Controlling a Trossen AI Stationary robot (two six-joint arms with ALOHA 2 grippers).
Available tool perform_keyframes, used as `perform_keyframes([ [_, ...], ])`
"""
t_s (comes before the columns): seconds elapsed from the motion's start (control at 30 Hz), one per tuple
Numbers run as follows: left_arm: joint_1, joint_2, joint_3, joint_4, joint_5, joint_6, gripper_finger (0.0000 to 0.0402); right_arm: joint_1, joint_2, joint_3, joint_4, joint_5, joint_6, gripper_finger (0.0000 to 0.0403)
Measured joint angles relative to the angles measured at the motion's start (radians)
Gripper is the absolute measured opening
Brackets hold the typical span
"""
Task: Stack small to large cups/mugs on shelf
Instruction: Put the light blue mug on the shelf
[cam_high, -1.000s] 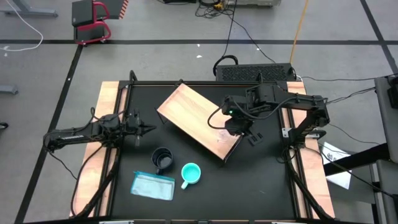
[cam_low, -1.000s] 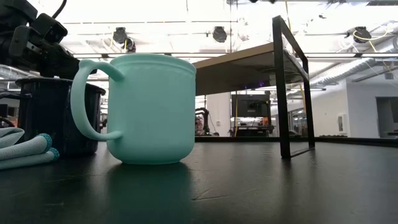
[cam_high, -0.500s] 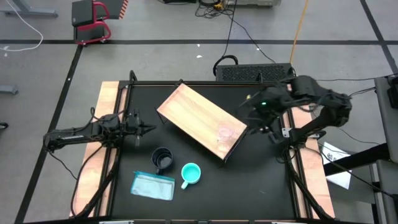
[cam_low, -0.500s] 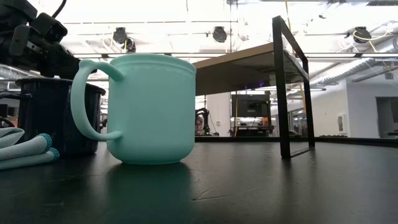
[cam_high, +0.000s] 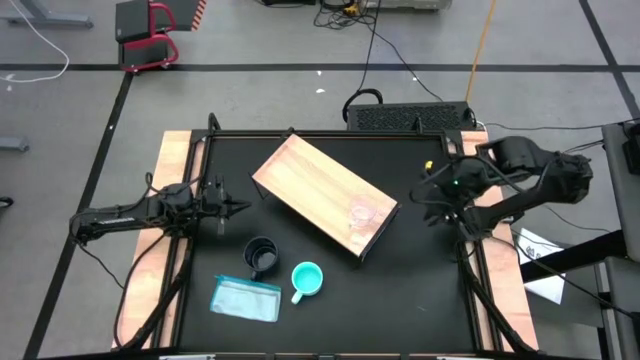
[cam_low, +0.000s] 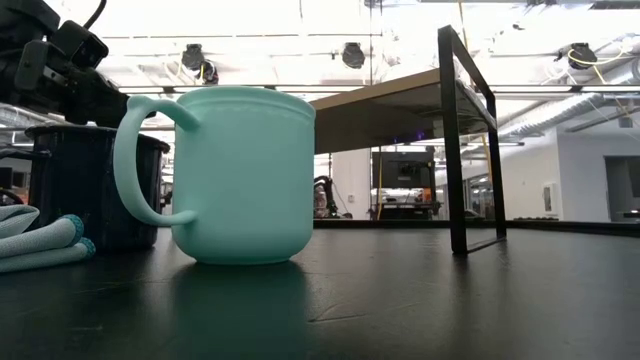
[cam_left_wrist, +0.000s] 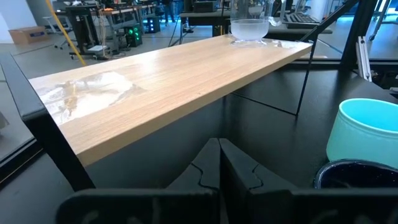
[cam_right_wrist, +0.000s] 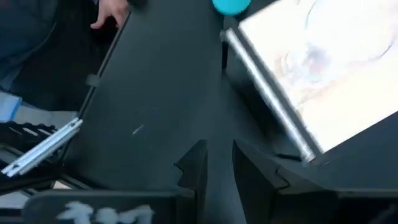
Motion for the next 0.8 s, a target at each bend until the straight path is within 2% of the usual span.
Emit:
perform_keyframes([
  [0.23, 0.000, 0.000, 0.000, 0.000, 0.000, 0.000, 0.0003, 0.000, -0.153, -0.219, 0.143, 0.000, 0.036, 0.0066],
  [0.43, 0.000, 0.000, 0.000, 0.000, 0.000, 0.000, 0.0003, 0.010, -0.275, -0.346, 0.242, 0.000, -0.024, 0.0011],
  [0.5, 0.000, 0.000, 0.000, 0.000, 0.000, 0.000, 0.0003, 0.011, -0.307, -0.379, 0.275, 0.001, -0.031, 0.0006],
  [0.8, 0.000, 0.000, 0.000, 0.000, 0.000, 0.000, 0.0003, 0.011, -0.441, -0.595, 0.612, 0.000, -0.037, 0.0003],
])
